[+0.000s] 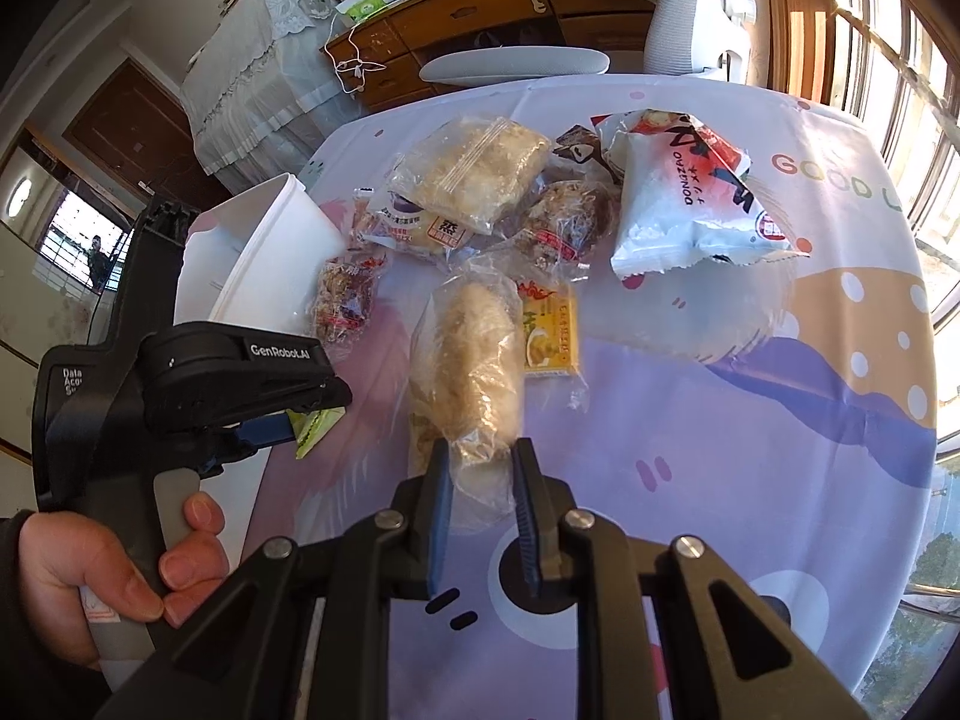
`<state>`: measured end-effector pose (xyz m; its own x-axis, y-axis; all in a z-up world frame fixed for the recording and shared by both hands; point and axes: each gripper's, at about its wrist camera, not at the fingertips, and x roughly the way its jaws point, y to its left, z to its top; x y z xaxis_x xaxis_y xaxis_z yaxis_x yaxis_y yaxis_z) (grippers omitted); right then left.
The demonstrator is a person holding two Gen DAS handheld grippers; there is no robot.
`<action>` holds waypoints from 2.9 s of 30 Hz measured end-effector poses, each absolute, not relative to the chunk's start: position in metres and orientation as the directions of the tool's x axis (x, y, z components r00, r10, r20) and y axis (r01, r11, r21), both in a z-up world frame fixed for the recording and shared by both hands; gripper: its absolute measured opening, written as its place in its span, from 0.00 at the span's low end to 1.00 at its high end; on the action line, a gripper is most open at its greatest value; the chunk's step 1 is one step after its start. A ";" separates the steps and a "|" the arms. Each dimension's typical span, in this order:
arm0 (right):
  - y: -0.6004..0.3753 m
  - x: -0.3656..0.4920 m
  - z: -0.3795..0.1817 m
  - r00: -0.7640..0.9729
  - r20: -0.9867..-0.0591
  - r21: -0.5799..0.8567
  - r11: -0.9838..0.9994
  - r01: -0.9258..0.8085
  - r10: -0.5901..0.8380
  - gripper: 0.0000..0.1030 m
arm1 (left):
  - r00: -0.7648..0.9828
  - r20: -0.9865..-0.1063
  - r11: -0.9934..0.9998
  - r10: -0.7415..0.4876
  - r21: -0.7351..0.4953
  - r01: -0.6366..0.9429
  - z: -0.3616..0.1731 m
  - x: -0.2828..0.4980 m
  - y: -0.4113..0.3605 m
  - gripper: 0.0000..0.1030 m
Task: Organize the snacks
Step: 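Grasp the green snack pack with the left gripper while the right gripper grasps the clear bread roll pack, then carry the green pack with the left gripper while the right gripper carries the bread roll pack to the tray, then open both grippers to drop the green pack and bread roll pack into the tray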
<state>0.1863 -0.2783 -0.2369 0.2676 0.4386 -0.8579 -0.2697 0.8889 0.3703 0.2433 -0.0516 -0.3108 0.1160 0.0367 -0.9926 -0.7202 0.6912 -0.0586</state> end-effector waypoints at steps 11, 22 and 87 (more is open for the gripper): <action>-0.279 0.172 -0.213 0.284 -0.865 0.346 0.901 -0.261 0.415 0.07 | 0.129 -0.991 0.794 -0.042 -0.111 -0.598 -0.273 0.207 -0.067 0.35; -0.283 0.143 -0.173 0.354 -0.853 0.319 0.920 -0.229 0.384 0.05 | 0.204 -0.976 0.891 -0.075 -0.158 -0.426 -0.203 0.189 -0.082 0.35; -0.041 0.030 -0.093 0.568 -0.788 0.330 0.942 0.064 0.238 0.35 | 0.381 -0.915 0.966 -0.134 -0.035 0.256 -0.087 0.114 0.141 0.78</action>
